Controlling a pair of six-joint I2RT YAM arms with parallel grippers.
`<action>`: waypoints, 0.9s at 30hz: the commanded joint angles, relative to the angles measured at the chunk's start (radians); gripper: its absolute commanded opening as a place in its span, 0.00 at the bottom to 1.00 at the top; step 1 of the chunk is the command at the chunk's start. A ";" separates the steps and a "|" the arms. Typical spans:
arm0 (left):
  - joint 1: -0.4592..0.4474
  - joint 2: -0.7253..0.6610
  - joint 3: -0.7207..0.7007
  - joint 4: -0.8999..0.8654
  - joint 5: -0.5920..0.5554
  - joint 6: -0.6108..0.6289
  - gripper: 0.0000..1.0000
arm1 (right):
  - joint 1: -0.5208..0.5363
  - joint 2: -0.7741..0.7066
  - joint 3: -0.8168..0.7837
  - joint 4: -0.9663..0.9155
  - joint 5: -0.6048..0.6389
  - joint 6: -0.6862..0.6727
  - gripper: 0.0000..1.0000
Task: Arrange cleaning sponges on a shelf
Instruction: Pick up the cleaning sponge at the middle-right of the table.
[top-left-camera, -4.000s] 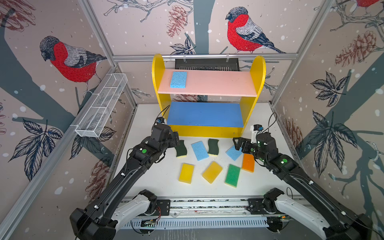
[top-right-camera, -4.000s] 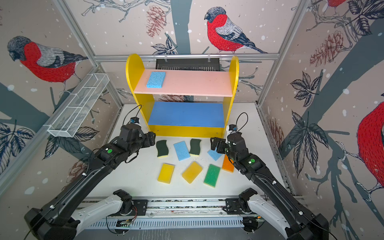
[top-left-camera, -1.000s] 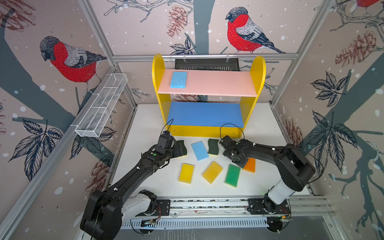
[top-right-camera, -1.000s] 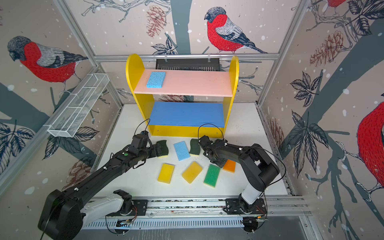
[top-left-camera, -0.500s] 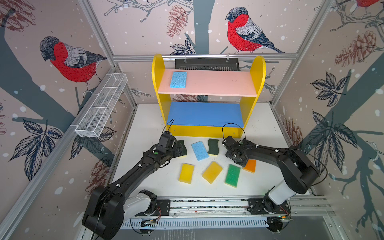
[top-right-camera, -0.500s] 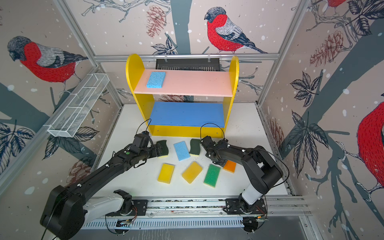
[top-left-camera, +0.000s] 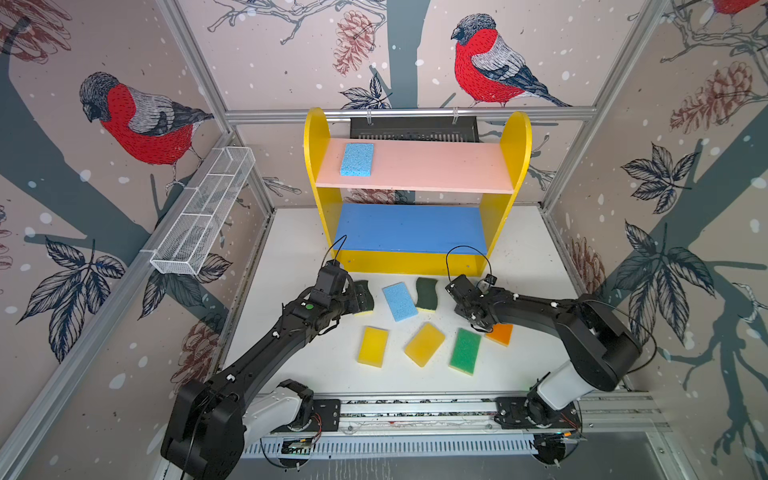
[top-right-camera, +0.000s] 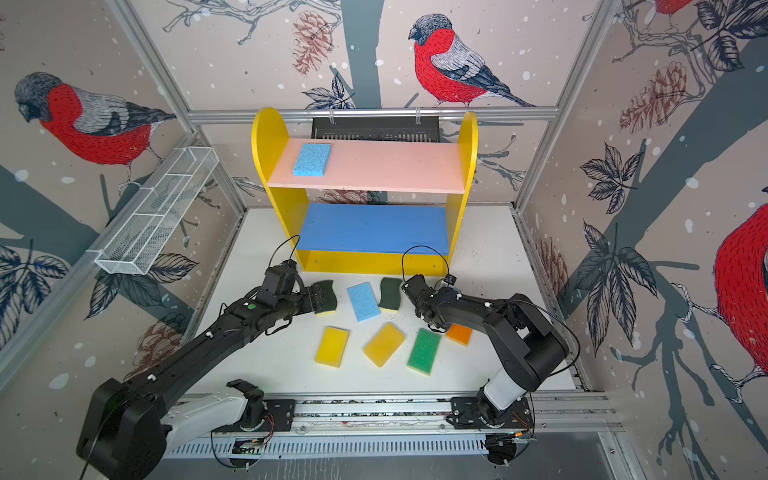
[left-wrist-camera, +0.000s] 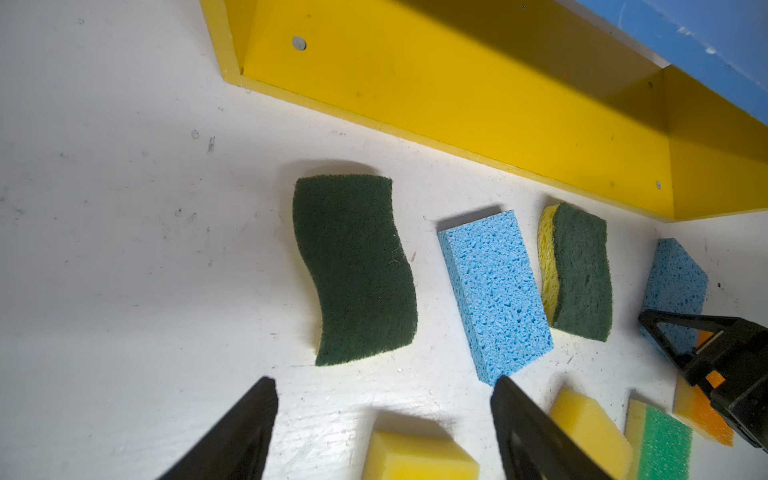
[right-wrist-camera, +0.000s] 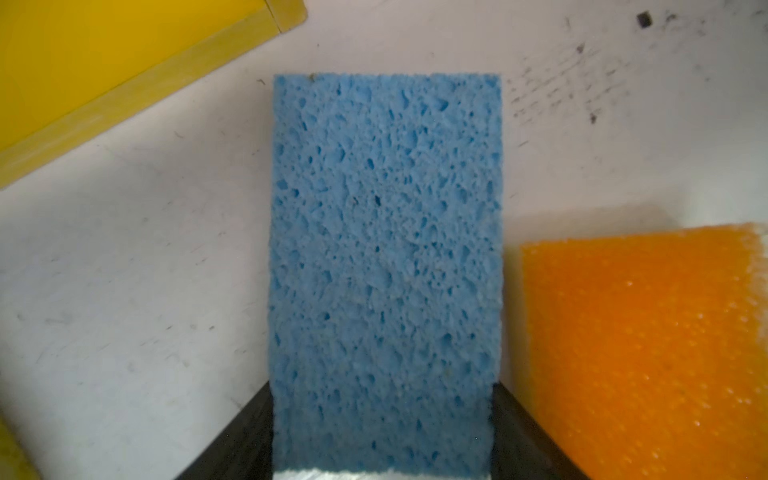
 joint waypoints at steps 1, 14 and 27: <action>0.002 -0.021 0.005 0.002 -0.010 -0.002 0.81 | 0.009 -0.008 -0.033 -0.066 -0.238 0.013 0.69; 0.001 -0.051 0.059 -0.036 -0.043 0.016 0.81 | 0.077 -0.148 0.007 -0.145 -0.158 -0.055 0.66; 0.001 -0.086 0.089 -0.042 -0.027 0.022 0.81 | 0.193 -0.226 0.123 -0.286 -0.046 -0.078 0.67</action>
